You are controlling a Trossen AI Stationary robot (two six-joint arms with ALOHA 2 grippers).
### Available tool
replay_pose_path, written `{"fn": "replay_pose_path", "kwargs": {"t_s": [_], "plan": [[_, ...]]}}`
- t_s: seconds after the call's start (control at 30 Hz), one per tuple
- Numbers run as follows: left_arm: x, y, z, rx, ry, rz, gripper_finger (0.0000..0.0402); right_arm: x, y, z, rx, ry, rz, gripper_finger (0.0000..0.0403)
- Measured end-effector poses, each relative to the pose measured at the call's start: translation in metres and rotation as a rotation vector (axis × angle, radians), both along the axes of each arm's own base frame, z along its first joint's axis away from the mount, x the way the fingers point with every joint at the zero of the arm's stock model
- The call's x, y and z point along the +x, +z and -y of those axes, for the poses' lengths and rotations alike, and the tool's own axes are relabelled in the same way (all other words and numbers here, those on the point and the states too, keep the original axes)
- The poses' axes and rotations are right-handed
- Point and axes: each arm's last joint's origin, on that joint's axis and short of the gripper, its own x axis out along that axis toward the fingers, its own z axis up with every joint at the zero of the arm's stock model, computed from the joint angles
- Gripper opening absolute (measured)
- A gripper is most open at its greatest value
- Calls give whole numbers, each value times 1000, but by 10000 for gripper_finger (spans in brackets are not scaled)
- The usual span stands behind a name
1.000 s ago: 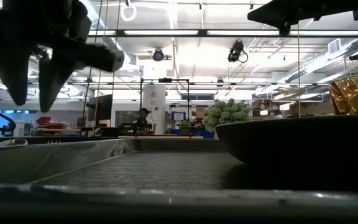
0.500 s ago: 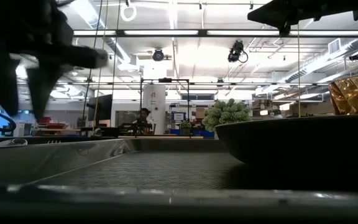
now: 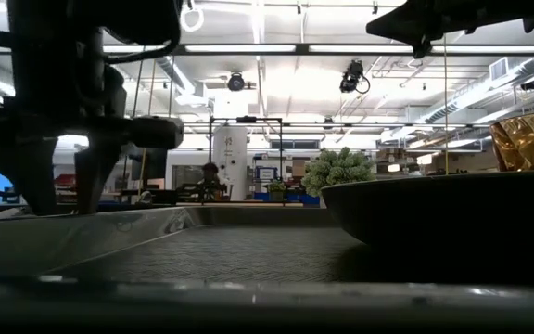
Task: Pick and place plate/cup/fork/spoon on tray
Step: Put the orange fork on the black tray on the left of the black plate
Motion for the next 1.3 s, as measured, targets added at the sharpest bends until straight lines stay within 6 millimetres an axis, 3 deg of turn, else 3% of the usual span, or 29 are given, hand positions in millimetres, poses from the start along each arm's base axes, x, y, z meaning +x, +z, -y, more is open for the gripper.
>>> {"fn": "replay_pose_path", "kwargs": {"t_s": [0.4, 0.93, 1.3], "plan": [[5, -10, 0, -22, 8, -12, 137, 1, 0, 0, 0, 1, 1, 7], [6, -11, 1, -42, -24, -9, 19, 2, 1, -5, -8, 37, 10, 7], [8, -9, 2, -32, -50, -17, 22, 2, 1, -5, -8, 37, 11, 7]]}}
